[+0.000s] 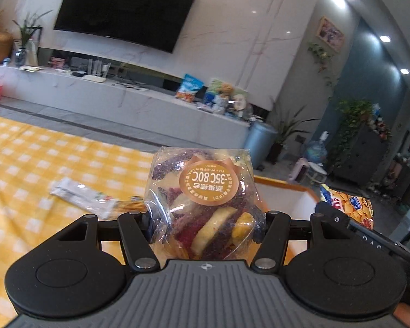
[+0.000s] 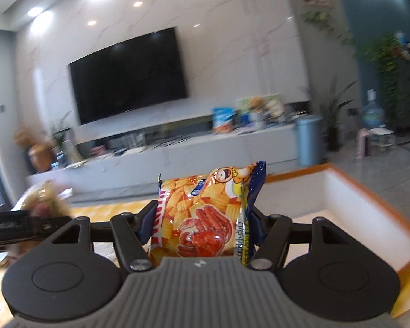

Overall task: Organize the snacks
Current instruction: 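Lift both held bags and carry them over the orange box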

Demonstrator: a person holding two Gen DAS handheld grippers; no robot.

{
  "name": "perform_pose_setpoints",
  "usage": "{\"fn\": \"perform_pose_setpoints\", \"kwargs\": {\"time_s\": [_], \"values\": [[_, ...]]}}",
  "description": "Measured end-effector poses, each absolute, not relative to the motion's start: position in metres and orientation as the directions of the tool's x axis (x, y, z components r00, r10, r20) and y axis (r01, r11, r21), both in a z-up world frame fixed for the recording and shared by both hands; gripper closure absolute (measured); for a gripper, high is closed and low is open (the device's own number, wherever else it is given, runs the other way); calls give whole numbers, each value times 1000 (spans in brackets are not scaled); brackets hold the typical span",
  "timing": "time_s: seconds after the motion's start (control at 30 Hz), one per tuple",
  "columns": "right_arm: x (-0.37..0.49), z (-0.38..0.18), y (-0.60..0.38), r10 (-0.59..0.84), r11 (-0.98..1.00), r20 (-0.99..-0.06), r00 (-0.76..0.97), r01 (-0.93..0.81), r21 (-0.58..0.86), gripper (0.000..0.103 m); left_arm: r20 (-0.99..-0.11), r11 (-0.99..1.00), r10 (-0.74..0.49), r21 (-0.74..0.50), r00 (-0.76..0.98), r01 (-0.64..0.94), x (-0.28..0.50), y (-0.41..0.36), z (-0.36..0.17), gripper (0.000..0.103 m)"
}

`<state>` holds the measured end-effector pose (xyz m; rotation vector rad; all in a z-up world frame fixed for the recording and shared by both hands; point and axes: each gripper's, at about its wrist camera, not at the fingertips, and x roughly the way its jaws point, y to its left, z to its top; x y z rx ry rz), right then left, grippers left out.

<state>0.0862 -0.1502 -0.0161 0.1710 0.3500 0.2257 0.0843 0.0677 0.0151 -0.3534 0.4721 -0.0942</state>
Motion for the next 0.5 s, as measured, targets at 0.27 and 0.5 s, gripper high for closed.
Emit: {"fn": "perform_pose_setpoints", "kwargs": {"time_s": [0.27, 0.5], "values": [[96, -22, -259, 116, 928, -338, 934, 19, 371, 38, -412, 907, -308, -400, 858, 133, 115, 28, 13, 35], [99, -38, -320, 102, 841, -390, 915, 130, 525, 38, -436, 892, -367, -414, 822, 180, 140, -4, 1, 35]]}}
